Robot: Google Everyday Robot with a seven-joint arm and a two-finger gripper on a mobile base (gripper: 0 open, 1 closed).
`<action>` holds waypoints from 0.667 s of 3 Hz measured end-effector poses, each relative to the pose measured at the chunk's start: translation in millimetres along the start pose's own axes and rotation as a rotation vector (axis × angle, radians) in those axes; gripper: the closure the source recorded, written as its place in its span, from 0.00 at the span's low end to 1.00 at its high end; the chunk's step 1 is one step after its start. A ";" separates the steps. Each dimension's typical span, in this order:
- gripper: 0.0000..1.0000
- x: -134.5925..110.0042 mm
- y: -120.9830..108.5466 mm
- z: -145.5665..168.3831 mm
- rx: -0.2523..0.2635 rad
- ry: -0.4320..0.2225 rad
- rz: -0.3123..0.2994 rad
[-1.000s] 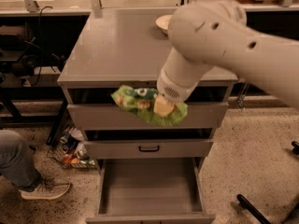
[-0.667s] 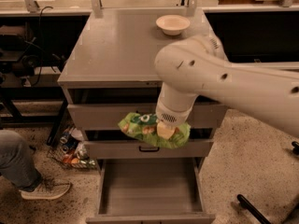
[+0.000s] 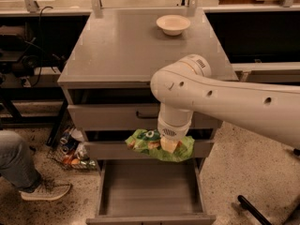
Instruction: Place green rice chip bag into bottom drawer
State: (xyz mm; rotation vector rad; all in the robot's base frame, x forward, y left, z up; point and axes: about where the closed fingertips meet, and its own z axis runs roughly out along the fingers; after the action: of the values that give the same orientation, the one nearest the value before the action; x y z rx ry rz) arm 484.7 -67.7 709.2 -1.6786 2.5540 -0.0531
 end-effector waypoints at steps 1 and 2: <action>1.00 2.3 0.9 32.6 -0.028 0.040 0.004; 1.00 3.0 4.2 90.1 -0.095 0.088 -0.009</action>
Offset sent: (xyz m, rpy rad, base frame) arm 0.0068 0.0041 -0.1691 -0.0619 0.2383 0.0246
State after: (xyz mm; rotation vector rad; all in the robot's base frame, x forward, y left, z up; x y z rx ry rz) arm 487.8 -67.2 619.0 -1.7584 2.6525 -0.0062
